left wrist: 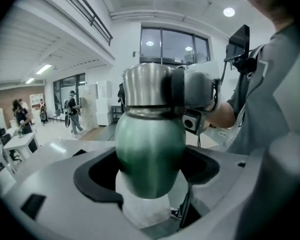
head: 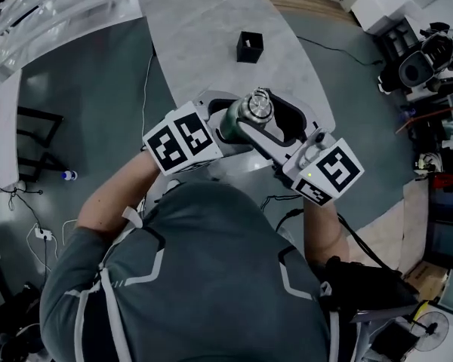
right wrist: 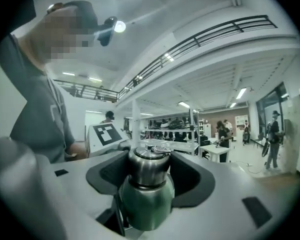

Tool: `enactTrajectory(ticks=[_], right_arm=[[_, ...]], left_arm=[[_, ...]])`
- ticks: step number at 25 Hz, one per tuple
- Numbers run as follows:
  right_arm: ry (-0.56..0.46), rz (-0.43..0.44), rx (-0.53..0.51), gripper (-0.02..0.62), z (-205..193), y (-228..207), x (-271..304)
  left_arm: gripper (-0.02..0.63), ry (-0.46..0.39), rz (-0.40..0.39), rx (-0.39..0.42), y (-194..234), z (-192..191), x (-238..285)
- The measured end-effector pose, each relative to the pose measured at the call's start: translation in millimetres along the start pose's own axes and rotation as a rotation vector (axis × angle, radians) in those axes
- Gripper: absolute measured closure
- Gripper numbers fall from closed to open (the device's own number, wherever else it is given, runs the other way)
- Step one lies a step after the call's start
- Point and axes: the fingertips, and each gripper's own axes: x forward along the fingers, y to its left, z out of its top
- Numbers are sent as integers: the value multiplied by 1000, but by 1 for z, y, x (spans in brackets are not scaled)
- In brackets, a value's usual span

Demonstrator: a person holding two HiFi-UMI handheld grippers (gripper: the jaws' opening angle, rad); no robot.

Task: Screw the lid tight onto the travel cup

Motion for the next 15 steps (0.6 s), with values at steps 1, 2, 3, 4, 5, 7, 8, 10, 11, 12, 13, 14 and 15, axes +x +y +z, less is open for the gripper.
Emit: enactTrajectory(ticks=[1,2,3,4,5,7,8,10,11,12,13,14,15], right_arm=[[13,2,-7,322,-4,2,-1],[29,26,-27,322,-7,6,-3],[40,62,-53,321,-7,11,-6],[43,103,-74,314,-5,15,-9],[34,152,-84,294,1,19,-11],[-4,284,-77,279,16,27,-15],[-22,364,-67,278,22,33,-19],[-19,525,-43,278,25,49,-28],[-9,592,-42,278,25,56,-32],[0,644,-50,279,24,62,-35],[8,680,-55,279,24,67,-36],[14,705,-52,281,24,69,-36],[14,720,-41,282,24,70,-36]], left_arm=[[232,-1,-15,-11,-3,-2,2],[232,0,-38,-12,-8,-4,3],[232,0,-64,-3,-14,-4,3],[232,-2,-95,12,-20,-3,2],[232,-7,-132,30,-25,0,-2],[232,-24,-232,62,-37,8,-14],[232,-34,-292,74,-44,12,-20],[232,-47,-403,96,-62,19,-28],[232,-50,-445,109,-70,21,-31],[232,-49,-475,120,-76,23,-33],[232,-47,-494,131,-80,24,-35],[232,-44,-504,139,-82,25,-35],[232,-42,-505,142,-83,25,-35]])
